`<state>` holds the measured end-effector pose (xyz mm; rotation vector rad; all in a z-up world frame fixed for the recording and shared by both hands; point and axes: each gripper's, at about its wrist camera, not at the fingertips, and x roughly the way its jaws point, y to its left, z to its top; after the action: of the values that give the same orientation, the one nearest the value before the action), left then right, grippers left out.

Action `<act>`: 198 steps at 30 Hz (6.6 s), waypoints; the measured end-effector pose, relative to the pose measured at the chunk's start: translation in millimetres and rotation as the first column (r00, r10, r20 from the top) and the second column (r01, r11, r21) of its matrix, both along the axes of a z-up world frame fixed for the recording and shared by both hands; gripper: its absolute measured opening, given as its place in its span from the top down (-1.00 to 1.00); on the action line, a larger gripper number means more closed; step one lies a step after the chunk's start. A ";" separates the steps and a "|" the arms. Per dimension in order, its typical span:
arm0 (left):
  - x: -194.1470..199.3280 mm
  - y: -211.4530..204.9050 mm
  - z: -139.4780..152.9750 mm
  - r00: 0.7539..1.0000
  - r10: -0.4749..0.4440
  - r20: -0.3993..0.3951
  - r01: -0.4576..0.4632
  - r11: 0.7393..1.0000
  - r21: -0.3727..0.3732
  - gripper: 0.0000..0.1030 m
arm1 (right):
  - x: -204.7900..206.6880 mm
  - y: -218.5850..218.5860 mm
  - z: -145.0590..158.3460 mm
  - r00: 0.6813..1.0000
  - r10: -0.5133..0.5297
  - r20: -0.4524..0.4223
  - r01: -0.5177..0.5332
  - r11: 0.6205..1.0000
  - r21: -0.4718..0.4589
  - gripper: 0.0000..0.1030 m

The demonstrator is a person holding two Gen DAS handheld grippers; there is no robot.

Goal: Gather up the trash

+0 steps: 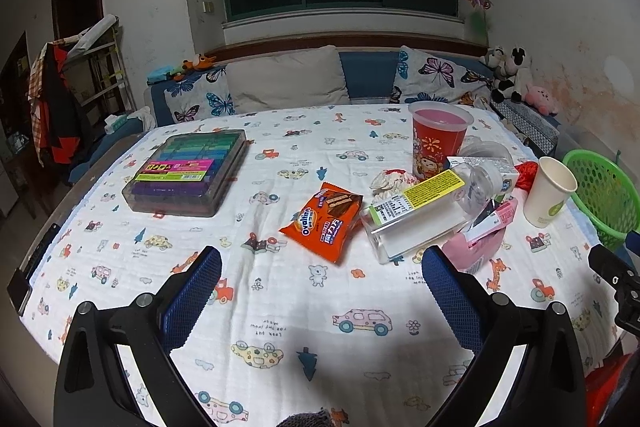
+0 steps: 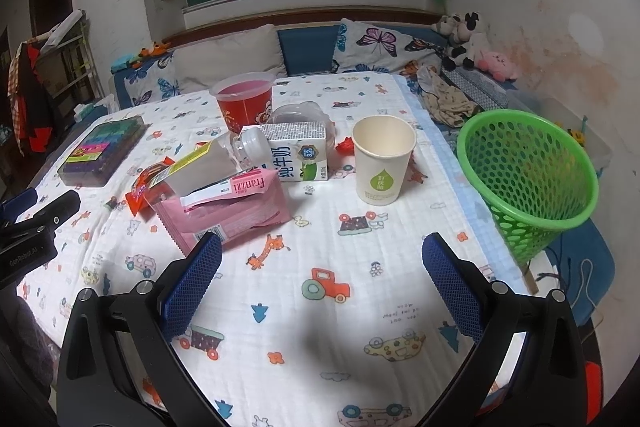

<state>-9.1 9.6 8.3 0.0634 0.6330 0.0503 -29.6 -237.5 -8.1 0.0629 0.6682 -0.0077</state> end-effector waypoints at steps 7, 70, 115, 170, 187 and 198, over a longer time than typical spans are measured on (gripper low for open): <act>1.5 0.0 -0.2 1.000 0.002 0.003 -0.002 1.000 0.002 -0.89 | 0.8 0.1 0.0 1.000 0.004 -0.003 -0.004 1.000 0.004 -0.92; 48.9 7.1 8.6 0.996 -0.066 -0.066 0.066 0.998 -0.005 -0.89 | 42.4 -7.2 -7.9 0.997 0.064 -0.052 -0.061 0.997 0.052 -0.92; 162.4 50.2 -54.6 0.922 -0.257 -0.289 0.232 0.966 -0.117 -0.88 | 78.3 -17.0 -45.6 0.967 0.148 -0.206 -0.041 0.893 0.449 0.18; 104.8 64.2 -5.8 0.895 -0.385 -0.226 0.286 0.883 -0.372 -0.07 | 64.1 -1.0 -58.2 0.959 0.136 -0.248 -0.042 0.936 0.350 0.69; 109.8 -79.6 34.4 0.777 -0.607 -0.166 0.517 0.766 -0.383 -0.07 | 30.8 -99.3 -13.7 0.992 0.019 -0.125 0.038 0.899 0.436 0.80; 131.5 -171.1 54.4 0.716 -0.679 -0.164 0.599 0.718 -0.355 -0.07 | 61.7 -227.1 6.1 0.969 -0.227 -0.094 0.245 0.917 0.314 0.73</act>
<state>122.4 -161.5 62.6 0.0177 0.8737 -0.7538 32.1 -464.6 -2.0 0.4631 0.7101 -0.1334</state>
